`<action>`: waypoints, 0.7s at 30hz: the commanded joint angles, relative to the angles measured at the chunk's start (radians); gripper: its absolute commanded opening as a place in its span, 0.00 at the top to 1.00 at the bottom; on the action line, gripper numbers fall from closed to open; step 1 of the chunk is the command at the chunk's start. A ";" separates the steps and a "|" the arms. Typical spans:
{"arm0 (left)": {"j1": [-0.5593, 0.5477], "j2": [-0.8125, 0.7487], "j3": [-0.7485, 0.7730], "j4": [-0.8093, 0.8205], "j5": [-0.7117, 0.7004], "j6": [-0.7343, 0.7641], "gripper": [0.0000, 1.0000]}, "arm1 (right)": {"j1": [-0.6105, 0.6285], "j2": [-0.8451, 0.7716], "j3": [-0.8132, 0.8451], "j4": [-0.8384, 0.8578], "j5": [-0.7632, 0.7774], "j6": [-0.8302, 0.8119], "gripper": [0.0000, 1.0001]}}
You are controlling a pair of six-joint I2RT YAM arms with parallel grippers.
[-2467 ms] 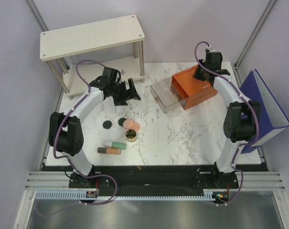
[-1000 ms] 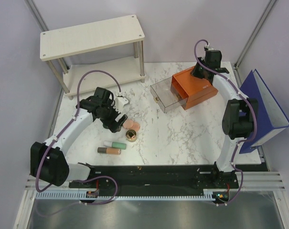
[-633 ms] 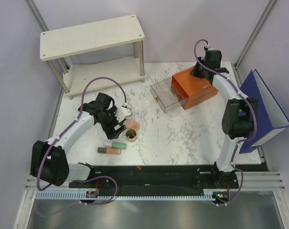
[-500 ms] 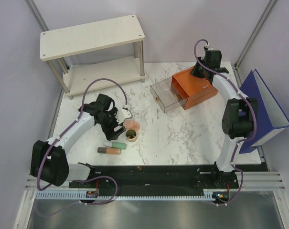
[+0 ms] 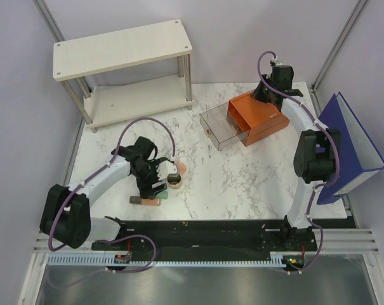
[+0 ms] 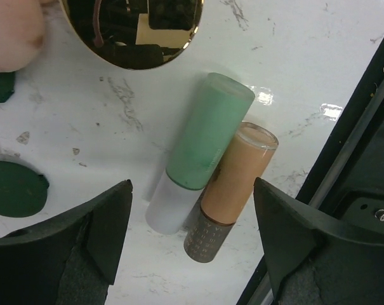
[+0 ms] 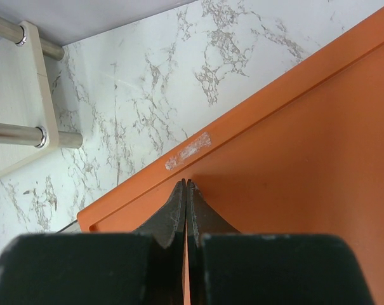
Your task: Organize the makeup
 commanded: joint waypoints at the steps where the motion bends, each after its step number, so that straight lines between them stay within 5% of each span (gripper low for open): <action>1: -0.013 0.011 -0.020 0.037 -0.025 0.049 0.19 | 0.004 0.106 -0.051 -0.214 0.030 -0.011 1.00; 8: -0.021 0.109 0.033 0.146 -0.109 -0.011 0.36 | 0.002 0.115 -0.046 -0.213 0.030 -0.010 1.00; 21: -0.049 0.241 0.069 0.188 -0.123 -0.035 0.50 | 0.004 0.142 -0.017 -0.214 0.031 0.003 1.00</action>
